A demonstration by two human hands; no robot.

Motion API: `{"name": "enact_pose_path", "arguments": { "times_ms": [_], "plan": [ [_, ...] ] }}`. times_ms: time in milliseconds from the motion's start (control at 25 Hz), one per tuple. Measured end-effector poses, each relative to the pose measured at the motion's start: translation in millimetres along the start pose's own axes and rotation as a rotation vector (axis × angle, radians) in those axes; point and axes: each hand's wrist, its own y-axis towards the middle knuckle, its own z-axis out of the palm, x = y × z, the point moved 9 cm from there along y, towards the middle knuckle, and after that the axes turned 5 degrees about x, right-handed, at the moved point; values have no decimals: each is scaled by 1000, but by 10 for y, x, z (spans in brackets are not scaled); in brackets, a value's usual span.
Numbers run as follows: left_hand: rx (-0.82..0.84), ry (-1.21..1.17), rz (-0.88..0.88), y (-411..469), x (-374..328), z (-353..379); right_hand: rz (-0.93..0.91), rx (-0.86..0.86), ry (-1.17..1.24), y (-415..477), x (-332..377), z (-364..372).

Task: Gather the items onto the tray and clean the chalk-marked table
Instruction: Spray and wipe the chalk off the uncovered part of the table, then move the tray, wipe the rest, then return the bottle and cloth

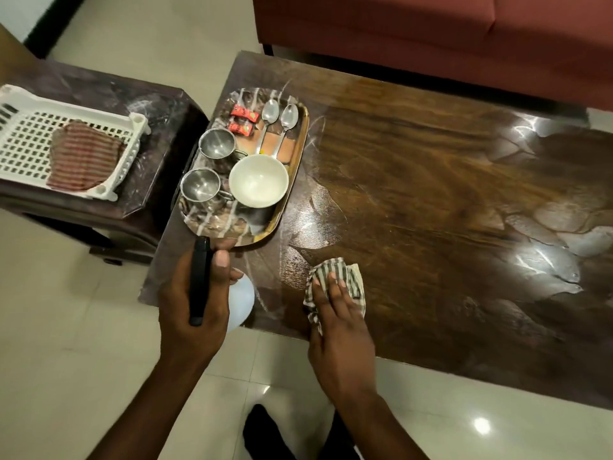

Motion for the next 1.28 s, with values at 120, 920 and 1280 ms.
{"name": "enact_pose_path", "arguments": {
  "times_ms": [120, 920, 1280],
  "plan": [
    [-10, -14, 63, 56, 86, -76, 12, -64, -6, -17, -24, -11],
    [166, 214, 16, 364, 581, -1074, 50, 33, 95, 987, 209, -1274],
    [66, -292, -985, 794, 1391, -645, -31, 102, 462, 3560, 800, -1921]
  ]
}}
